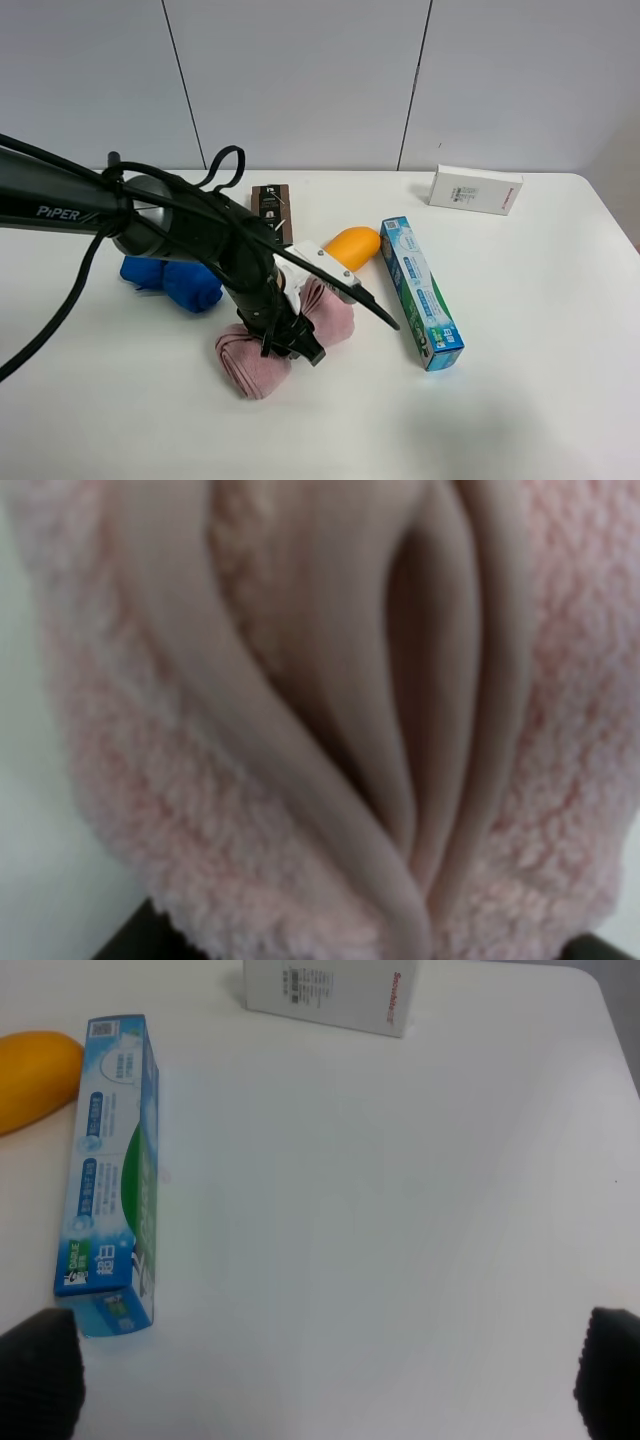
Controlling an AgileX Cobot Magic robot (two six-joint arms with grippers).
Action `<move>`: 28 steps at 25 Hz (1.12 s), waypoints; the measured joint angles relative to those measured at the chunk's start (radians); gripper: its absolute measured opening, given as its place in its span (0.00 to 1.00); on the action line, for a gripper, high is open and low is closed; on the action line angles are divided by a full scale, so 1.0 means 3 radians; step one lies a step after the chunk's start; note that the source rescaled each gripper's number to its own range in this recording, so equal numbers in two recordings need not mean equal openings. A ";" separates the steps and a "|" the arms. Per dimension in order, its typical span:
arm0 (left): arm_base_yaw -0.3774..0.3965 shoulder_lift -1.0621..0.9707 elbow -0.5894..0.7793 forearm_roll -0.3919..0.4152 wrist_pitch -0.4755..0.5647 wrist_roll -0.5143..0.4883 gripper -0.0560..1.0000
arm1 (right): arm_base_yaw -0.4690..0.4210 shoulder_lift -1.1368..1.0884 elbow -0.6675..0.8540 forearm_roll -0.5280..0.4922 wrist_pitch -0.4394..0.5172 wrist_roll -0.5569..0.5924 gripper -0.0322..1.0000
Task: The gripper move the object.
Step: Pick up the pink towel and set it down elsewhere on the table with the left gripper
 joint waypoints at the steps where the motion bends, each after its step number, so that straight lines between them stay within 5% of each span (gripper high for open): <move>1: 0.0000 -0.0035 0.0000 0.0007 0.0003 0.0000 0.06 | 0.0000 0.0000 0.0000 0.0000 0.0000 0.0000 1.00; 10: 0.0000 -0.0672 -0.0048 0.0010 0.0235 -0.0069 0.06 | 0.0000 0.0000 0.0000 0.0000 0.0000 0.0000 1.00; 17: 0.0000 -0.0916 -0.0389 0.0010 0.0409 -0.0601 0.06 | 0.0000 0.0000 0.0000 0.0000 0.0000 0.0000 1.00; 21: 0.0000 -0.0916 -0.0578 0.0315 0.0413 -0.0750 0.06 | 0.0000 0.0000 0.0000 0.0000 0.0000 0.0000 1.00; 24: 0.0000 -0.0916 -0.0696 0.0822 0.0390 -0.0486 0.06 | 0.0000 0.0000 0.0000 0.0000 0.0000 0.0000 1.00; 28: 0.0000 -0.0907 -0.0838 0.1262 0.0287 0.0277 0.06 | 0.0000 0.0000 0.0000 0.0000 0.0000 0.0000 1.00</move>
